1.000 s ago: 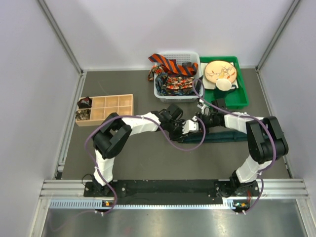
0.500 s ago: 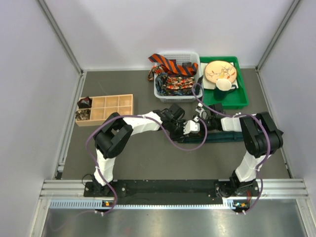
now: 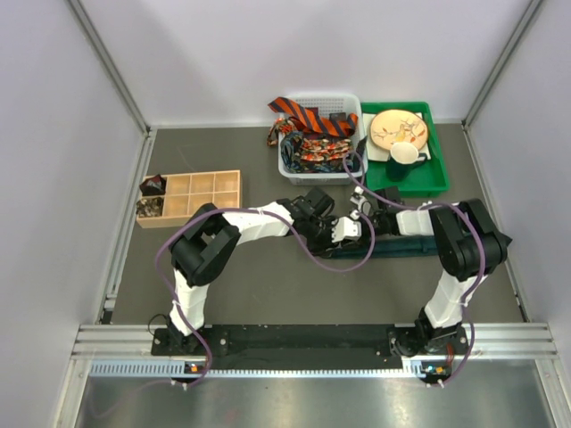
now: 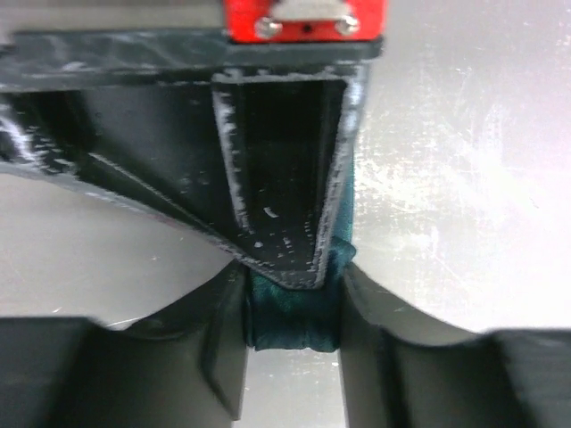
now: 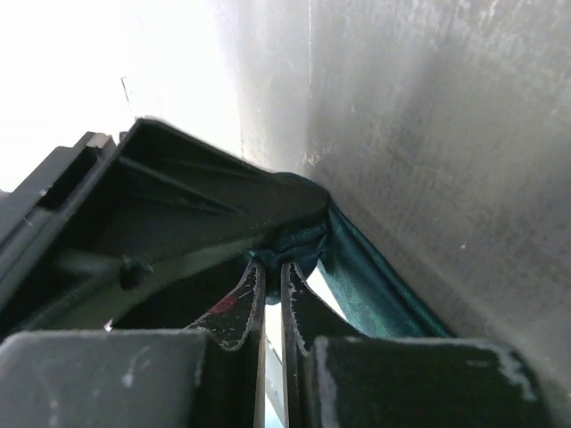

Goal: Roll the ties
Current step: Roll the tie at the center of the board.

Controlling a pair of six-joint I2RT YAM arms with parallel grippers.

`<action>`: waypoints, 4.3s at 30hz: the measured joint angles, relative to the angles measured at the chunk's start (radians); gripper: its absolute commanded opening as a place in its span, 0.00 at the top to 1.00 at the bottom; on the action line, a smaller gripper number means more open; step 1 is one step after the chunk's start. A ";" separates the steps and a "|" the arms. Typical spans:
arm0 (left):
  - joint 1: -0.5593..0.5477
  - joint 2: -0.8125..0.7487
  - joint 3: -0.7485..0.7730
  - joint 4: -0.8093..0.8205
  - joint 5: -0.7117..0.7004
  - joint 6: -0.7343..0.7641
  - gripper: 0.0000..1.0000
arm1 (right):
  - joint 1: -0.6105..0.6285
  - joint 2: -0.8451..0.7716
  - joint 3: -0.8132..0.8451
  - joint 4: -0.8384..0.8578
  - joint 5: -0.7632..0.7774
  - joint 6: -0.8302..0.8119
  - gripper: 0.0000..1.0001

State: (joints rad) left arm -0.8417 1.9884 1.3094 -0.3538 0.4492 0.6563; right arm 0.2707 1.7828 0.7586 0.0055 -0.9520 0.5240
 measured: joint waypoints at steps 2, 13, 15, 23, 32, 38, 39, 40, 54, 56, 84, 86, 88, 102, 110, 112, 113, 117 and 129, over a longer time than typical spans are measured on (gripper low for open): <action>0.003 0.000 -0.003 0.010 -0.002 -0.018 0.39 | -0.001 0.007 0.011 -0.025 0.000 -0.029 1.00; 0.117 -0.122 -0.259 0.280 0.149 -0.120 0.15 | -0.020 0.020 0.036 -0.132 0.016 -0.176 1.00; 0.129 -0.143 -0.312 0.343 0.180 -0.136 0.15 | -0.025 0.020 0.038 -0.145 0.023 -0.186 1.00; 0.119 -0.100 -0.355 0.578 0.250 -0.253 0.26 | -0.034 0.034 0.075 -0.214 0.049 -0.192 1.00; 0.100 -0.019 -0.325 0.698 0.304 -0.255 0.41 | -0.047 0.061 0.103 -0.262 0.051 -0.192 1.00; 0.077 -0.013 -0.312 0.681 0.296 -0.229 0.60 | -0.047 0.065 0.108 -0.268 0.051 -0.192 1.00; 0.072 -0.013 -0.302 0.660 0.288 -0.220 0.65 | -0.047 0.066 0.108 -0.268 0.050 -0.192 1.00; 0.064 -0.014 -0.281 0.615 0.269 -0.201 0.68 | -0.047 0.066 0.108 -0.267 0.050 -0.192 1.00; 0.032 -0.014 -0.066 0.131 0.069 -0.064 0.73 | -0.076 -0.032 0.059 -0.251 0.063 -0.179 0.62; 0.029 -0.014 -0.057 0.107 0.055 -0.055 0.73 | -0.080 -0.047 0.039 -0.220 0.045 -0.143 0.62; 0.016 -0.013 -0.029 0.033 0.014 -0.034 0.71 | 0.020 0.015 0.030 -0.022 0.032 0.056 0.52; 0.016 -0.013 -0.029 0.033 0.013 -0.033 0.71 | 0.032 -0.001 0.030 -0.037 0.038 0.057 0.53; 0.015 -0.013 -0.030 0.033 0.012 -0.033 0.71 | 0.036 -0.003 0.037 -0.050 0.046 0.057 0.54; 0.015 -0.013 -0.030 0.043 -0.001 -0.038 0.24 | 0.033 0.072 0.108 -0.151 0.015 -0.005 1.00; 0.095 -0.110 -0.200 0.194 0.093 -0.113 0.01 | 0.004 0.092 0.107 -0.179 -0.008 -0.057 1.00; 0.122 -0.164 -0.259 0.224 0.112 -0.138 0.01 | 0.000 0.093 0.107 -0.186 -0.011 -0.069 1.00; 0.133 -0.192 -0.276 0.237 0.119 -0.150 0.01 | -0.001 0.094 0.107 -0.188 -0.011 -0.074 1.00; 0.138 -0.329 -0.319 0.337 0.154 -0.191 0.01 | -0.001 0.094 0.108 -0.192 -0.012 -0.090 1.00; 0.167 -0.246 -0.529 0.803 0.325 -0.370 0.01 | -0.024 0.146 0.170 -0.283 -0.052 -0.175 1.00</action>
State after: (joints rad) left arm -0.6750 1.7420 0.7807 0.4492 0.7742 0.2863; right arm 0.2470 1.9293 0.9287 -0.2775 -1.0042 0.3489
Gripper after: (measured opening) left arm 0.987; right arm 0.035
